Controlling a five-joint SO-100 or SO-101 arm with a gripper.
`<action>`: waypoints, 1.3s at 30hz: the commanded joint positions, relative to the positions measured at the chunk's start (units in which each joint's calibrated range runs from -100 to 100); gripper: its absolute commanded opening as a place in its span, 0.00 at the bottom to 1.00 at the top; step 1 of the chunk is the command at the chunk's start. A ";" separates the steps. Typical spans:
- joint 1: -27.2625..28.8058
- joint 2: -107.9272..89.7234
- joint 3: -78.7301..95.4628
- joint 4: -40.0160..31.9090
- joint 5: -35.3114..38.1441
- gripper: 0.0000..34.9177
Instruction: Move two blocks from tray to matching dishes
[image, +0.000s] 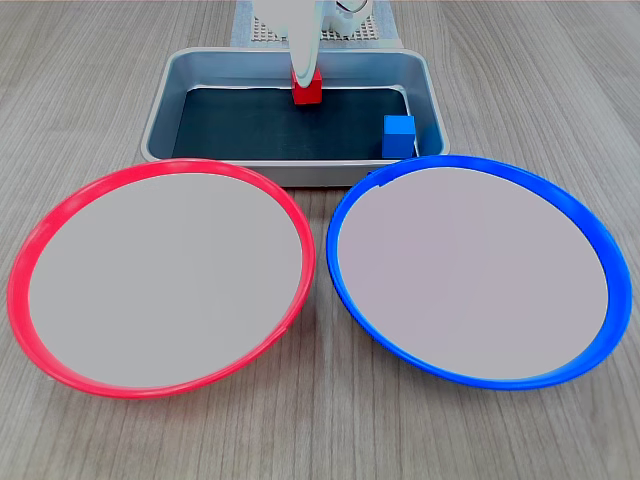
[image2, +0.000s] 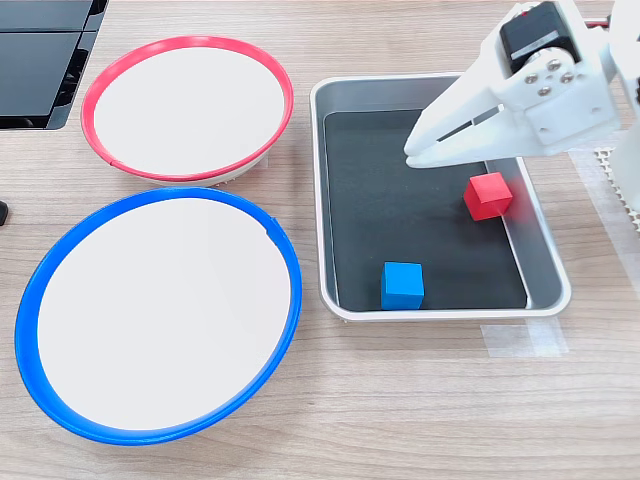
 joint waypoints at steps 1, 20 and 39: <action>-0.23 -0.26 0.09 0.19 0.20 0.01; -0.23 -0.26 0.09 0.19 0.20 0.01; -6.16 19.96 -18.75 3.83 0.73 0.01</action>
